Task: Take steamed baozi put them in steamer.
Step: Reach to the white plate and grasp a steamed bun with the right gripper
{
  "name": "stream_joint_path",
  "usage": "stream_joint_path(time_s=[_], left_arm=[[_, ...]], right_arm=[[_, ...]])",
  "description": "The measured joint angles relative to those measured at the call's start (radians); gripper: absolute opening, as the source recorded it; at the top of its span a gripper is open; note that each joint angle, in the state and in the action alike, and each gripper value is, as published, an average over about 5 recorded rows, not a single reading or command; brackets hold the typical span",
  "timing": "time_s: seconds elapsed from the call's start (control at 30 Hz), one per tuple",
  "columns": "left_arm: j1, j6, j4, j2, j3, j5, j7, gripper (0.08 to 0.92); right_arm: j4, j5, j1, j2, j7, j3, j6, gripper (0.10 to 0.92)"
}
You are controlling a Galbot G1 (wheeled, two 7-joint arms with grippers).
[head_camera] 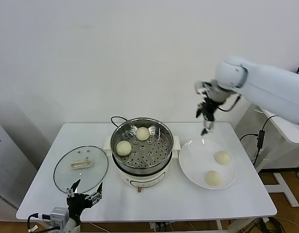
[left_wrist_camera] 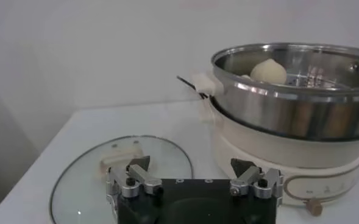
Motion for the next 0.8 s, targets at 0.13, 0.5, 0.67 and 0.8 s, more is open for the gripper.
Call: stream_joint_path(time_s=[0.13,0.5,0.67,0.8], left_arm=[[0.007,0.001,0.005,0.000,-0.001,0.003,0.000,0.823],[0.015,0.002,0.009,0.000,0.001,0.008,0.000,0.823],[0.020,0.003,0.010,0.001,0.001,0.010,0.000,0.823],[0.026,0.003,0.009,0.002,-0.001,0.010,-0.001,0.823]], right_arm=[[0.024,-0.051,-0.080,-0.044,-0.016,0.045,0.024,0.823],[0.027,-0.167,-0.291,-0.081,-0.030,0.160,0.071,0.823],[0.017,-0.213,-0.377,-0.077,-0.026,0.207,0.082,0.823],[0.001,-0.251,-0.439,-0.069,-0.021,0.245,0.090,0.823]])
